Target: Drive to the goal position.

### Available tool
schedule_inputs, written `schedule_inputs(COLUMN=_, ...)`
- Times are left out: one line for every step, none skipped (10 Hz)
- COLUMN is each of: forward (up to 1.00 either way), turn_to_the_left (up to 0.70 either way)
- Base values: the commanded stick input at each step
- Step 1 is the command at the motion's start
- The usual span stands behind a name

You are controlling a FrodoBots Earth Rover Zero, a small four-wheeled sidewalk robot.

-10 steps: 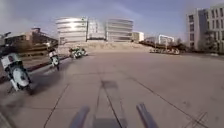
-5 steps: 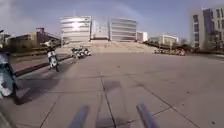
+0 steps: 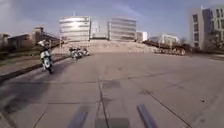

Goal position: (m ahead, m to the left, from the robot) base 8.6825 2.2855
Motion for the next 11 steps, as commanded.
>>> schedule_inputs(forward=0.70, turn_to_the_left=-0.14)
schedule_inputs(forward=0.70, turn_to_the_left=-0.14)
schedule_inputs(forward=0.70, turn_to_the_left=0.00)
schedule_inputs(forward=0.70, turn_to_the_left=0.00)
schedule_inputs(forward=0.70, turn_to_the_left=0.00)
schedule_inputs(forward=0.70, turn_to_the_left=0.00)
schedule_inputs(forward=0.70, turn_to_the_left=0.00)
schedule_inputs(forward=0.70, turn_to_the_left=0.00)
schedule_inputs(forward=0.70, turn_to_the_left=0.00)
schedule_inputs(forward=0.70, turn_to_the_left=0.00)
schedule_inputs(forward=0.70, turn_to_the_left=0.00)
